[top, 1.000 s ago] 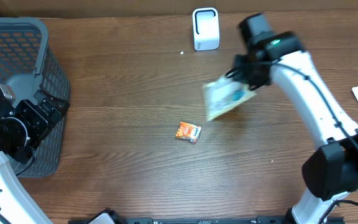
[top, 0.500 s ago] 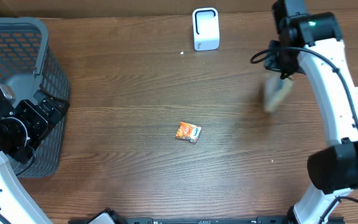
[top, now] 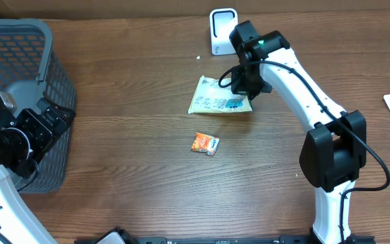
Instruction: Scan the item barcode
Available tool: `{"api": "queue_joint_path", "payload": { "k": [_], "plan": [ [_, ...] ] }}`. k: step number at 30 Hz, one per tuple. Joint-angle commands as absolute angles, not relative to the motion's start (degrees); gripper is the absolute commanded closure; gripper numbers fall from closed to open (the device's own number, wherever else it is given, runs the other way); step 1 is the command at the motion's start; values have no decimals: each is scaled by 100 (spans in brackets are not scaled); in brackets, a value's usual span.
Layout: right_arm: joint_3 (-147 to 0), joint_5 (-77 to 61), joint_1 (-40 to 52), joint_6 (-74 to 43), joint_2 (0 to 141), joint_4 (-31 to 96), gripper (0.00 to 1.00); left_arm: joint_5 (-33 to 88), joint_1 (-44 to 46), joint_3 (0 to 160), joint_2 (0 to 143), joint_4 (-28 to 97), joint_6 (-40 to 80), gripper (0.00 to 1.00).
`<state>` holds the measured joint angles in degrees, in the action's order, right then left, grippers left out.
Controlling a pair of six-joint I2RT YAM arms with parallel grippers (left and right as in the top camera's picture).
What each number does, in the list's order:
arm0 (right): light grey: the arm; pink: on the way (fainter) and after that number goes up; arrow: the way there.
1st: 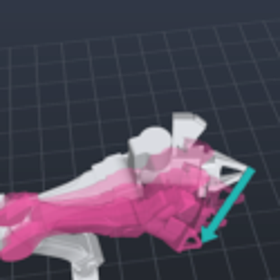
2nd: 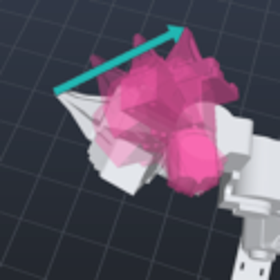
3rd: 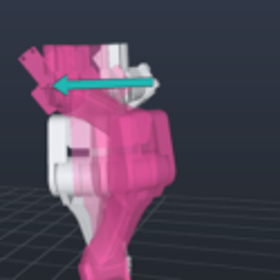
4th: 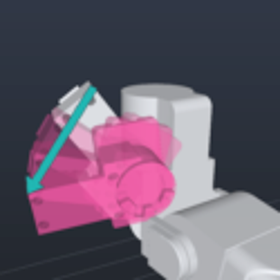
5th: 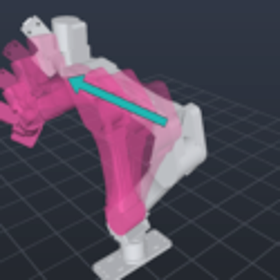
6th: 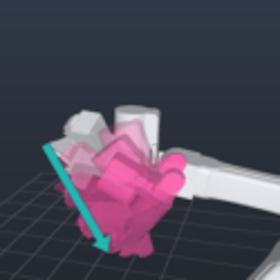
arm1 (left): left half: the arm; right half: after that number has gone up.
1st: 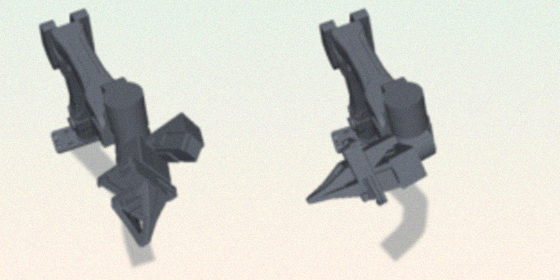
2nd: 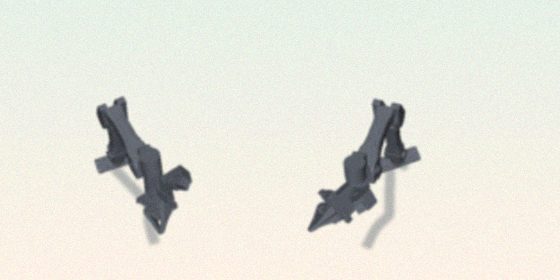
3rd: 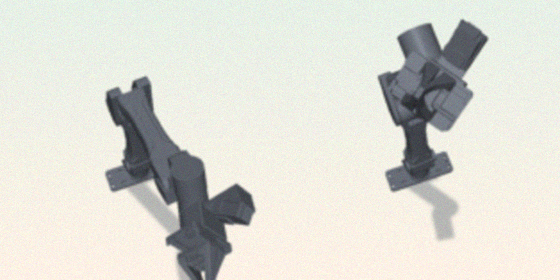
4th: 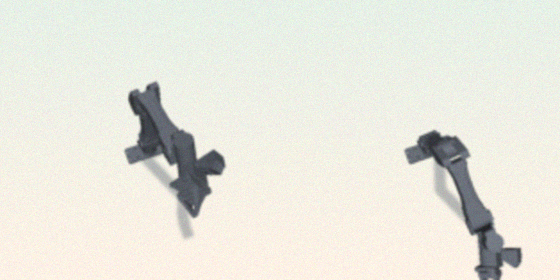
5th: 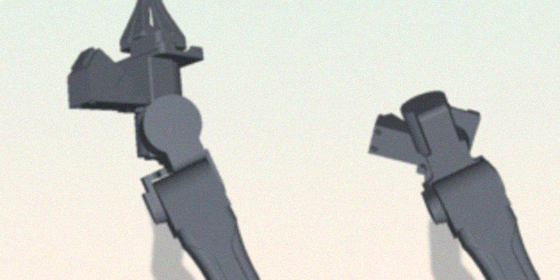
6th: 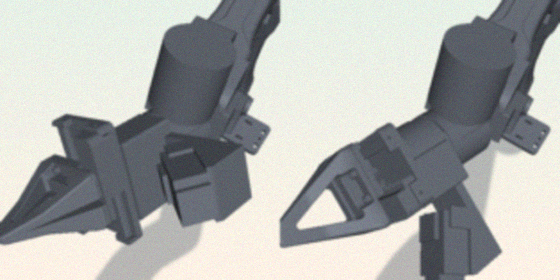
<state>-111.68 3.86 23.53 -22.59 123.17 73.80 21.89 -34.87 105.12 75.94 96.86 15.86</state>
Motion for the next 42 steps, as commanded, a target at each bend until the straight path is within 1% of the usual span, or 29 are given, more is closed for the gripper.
{"api": "queue_joint_path", "payload": {
  "k": [1, 4, 8, 9, 16, 22, 25, 29, 32, 36, 39, 42],
  "plan": [
    [-11885, 1269, 1975, -2324, 12095, 8020, 96, 2204, -3448, 10492, 7588, 9679, 1457, 0],
    [-12481, 2078, 1682, -2447, 12088, 8886, 96, 2204, -3448, 10492, 7588, 9679, 1457, 0],
    [-13102, 2346, 1328, -2351, 12088, 9708, 96, 2204, -3448, 10492, 7588, 9679, 1457, 0],
    [-13111, 2222, 1264, -2213, 12053, 9706, 96, 2204, -3448, 10492, 7588, 9679, 1457, 0],
    [-12940, 2386, 1028, -2257, 12057, 9699, 96, 2204, -3448, 10492, 7588, 9679, 1457, 0],
    [-12049, 2392, 1046, -2285, 12057, 9384, 96, 2204, -3448, 10492, 7588, 9679, 1457, 0],
    [-11463, 2342, 1096, -2580, 12057, 9043, 96, 2204, -3448, 10492, 7588, 9679, 1457, 0],
    [-11041, 1806, 1249, -2578, 12057, 8597, 96, 2204, -3448, 10492, 7588, 9679, 1457, 0],
    [-11043, 1822, 1428, -2574, 12053, 8530, 96, 2204, -3448, 10492, 7588, 9679, 1457, 0],
    [-11231, 2200, 1551, -2576, 12053, 8661, 96, 2204, -3448, 10492, 7588, 9679, 1457, 0],
    [-11489, 2665, 1520, -2606, 12049, 8978, 96, 2204, -3448, 10492, 7588, 9679, 1457, 0],
    [-12025, 3343, 1385, -3057, 12044, 9526, 96, 2204, -3448, 10492, 7588, 9679, 1457, 0]
  ]
}}
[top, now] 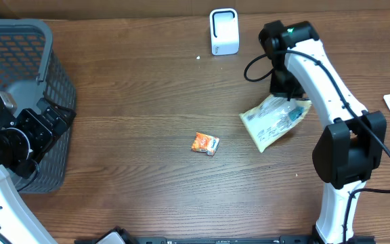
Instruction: Scan the item barcode
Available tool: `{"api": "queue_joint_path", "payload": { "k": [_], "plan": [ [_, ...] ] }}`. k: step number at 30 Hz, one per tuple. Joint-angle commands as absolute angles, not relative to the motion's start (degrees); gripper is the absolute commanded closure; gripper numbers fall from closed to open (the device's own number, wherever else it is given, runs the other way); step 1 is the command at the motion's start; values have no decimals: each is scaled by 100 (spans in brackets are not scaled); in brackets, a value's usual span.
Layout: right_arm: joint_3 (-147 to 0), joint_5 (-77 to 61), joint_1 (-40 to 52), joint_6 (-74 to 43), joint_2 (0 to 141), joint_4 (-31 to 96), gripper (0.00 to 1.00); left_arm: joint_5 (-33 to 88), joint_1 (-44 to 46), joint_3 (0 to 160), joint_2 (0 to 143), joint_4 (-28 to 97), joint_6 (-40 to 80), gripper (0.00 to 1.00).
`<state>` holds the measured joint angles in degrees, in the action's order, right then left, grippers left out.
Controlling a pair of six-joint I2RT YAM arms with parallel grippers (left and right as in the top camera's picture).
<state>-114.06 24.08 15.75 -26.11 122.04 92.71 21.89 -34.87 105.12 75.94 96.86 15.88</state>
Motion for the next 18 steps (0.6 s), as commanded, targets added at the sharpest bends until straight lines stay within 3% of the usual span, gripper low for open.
{"api": "queue_joint_path", "payload": {
  "k": [1, 7, 18],
  "plan": [
    [-12202, 3387, 1341, -3046, 12044, 9649, 96, 2204, -3448, 10492, 7588, 9679, 1457, 0],
    [-12892, 3076, 1197, -2808, 11931, 9708, 96, 2204, -3448, 10492, 7588, 9679, 1457, 0],
    [-12908, 3190, 1192, -2742, 11675, 9708, 96, 2204, -3448, 10492, 7588, 9679, 1457, 0]
  ]
}}
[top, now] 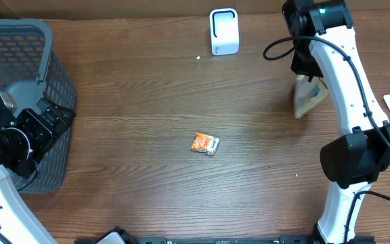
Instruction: Scan the item barcode
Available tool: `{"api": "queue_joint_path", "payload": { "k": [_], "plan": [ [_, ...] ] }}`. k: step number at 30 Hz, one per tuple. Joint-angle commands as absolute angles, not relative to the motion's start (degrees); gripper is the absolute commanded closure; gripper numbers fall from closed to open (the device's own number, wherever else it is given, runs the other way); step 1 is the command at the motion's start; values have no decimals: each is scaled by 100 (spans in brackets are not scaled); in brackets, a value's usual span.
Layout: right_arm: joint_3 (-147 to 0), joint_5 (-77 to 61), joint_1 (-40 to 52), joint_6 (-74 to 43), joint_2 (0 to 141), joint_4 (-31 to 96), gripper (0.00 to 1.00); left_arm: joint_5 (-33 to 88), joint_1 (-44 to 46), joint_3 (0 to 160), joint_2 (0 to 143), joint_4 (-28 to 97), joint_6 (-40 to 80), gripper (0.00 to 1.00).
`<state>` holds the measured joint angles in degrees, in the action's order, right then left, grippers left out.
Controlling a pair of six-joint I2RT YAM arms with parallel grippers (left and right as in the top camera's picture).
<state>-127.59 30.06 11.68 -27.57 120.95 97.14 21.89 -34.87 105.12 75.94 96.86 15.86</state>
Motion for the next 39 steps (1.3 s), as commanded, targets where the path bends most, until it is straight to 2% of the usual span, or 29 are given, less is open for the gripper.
{"api": "queue_joint_path", "payload": {
  "k": [1, 8, 15, 27, 31, 39],
  "plan": [
    [-12895, 3188, 1192, -2742, 11679, 9708, 96, 2204, -3448, 10492, 7588, 9679, 1457, 0],
    [-12689, 3409, 1076, -2746, 11681, 9706, 96, 2204, -3448, 10492, 7588, 9679, 1457, 0],
    [-12674, 3686, 495, -2611, 11681, 9625, 96, 2204, -3448, 10492, 7588, 9679, 1457, 0],
    [-12414, 3627, -379, -1750, 11845, 8617, 96, 2204, -3448, 10492, 7588, 9679, 1457, 0],
    [-12411, 2853, -366, -1743, 12001, 8578, 96, 2204, -3448, 10492, 7588, 9679, 1457, 0],
    [-12396, 2724, 283, -2058, 12661, 8641, 96, 2204, -3448, 10492, 7588, 9679, 1457, 0]
  ]
}}
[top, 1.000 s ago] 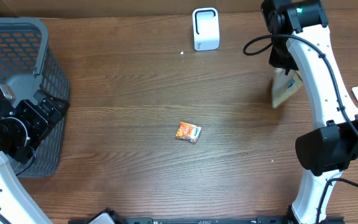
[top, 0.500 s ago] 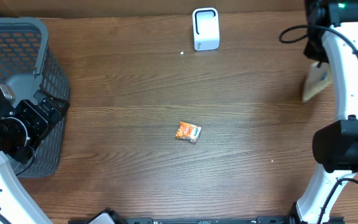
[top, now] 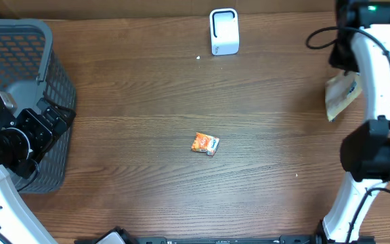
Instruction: Scan the item barcode
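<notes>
A pale flat packet (top: 339, 98) with blue-green print hangs tilted at the far right, above the table. My right gripper (top: 342, 76) is shut on its upper end, mostly hidden under the white arm. The white barcode scanner (top: 224, 31) stands at the back centre, well left of the packet. A small orange packet (top: 205, 144) lies in the middle of the table. My left gripper (top: 51, 114) rests at the left beside the basket; its jaws are too dark to read.
A grey mesh basket (top: 19, 61) fills the left end of the table. The right arm's base and elbow (top: 374, 156) stand at the right edge. Brown wooden tabletop (top: 147, 102) lies between the basket and the scanner.
My right gripper has moved further right with the pale packet, from right of the scanner to the table's far right edge. The left arm and the orange packet are unchanged.
My right gripper was on the pale packet lying just in front of the scanner. Then it held the packet off the table to the right. It then stood further right with the packet edge-on, and now at the far right.
</notes>
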Available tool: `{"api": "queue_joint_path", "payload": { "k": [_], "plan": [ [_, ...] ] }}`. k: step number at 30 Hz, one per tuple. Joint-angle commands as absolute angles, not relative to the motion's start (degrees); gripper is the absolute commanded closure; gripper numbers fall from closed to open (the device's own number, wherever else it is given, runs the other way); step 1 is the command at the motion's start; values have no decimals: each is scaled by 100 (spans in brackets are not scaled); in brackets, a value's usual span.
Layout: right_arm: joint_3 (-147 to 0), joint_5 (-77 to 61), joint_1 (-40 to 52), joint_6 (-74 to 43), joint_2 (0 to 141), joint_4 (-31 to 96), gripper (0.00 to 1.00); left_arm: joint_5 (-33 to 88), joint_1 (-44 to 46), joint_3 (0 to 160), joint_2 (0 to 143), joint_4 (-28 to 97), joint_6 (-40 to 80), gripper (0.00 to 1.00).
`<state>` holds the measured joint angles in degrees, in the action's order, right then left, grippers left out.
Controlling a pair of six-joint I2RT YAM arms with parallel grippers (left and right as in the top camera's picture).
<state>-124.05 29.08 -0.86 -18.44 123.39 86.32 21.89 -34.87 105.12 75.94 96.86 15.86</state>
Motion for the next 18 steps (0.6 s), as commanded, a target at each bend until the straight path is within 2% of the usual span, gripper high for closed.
{"api": "queue_joint_path", "payload": {
  "k": [1, 10, 18],
  "plan": [
    [-12396, 2727, 399, -2128, 12737, 8639, 96, 2204, -3448, 10492, 7588, 9679, 1457, 0],
    [-12396, 2357, 1337, -2427, 12916, 8562, 96, 2204, -3448, 10492, 7588, 9679, 1457, 0],
    [-12396, -14, 1798, -2425, 12916, 7905, 96, 2204, -3448, 10492, 7588, 9679, 1457, 0]
  ]
}}
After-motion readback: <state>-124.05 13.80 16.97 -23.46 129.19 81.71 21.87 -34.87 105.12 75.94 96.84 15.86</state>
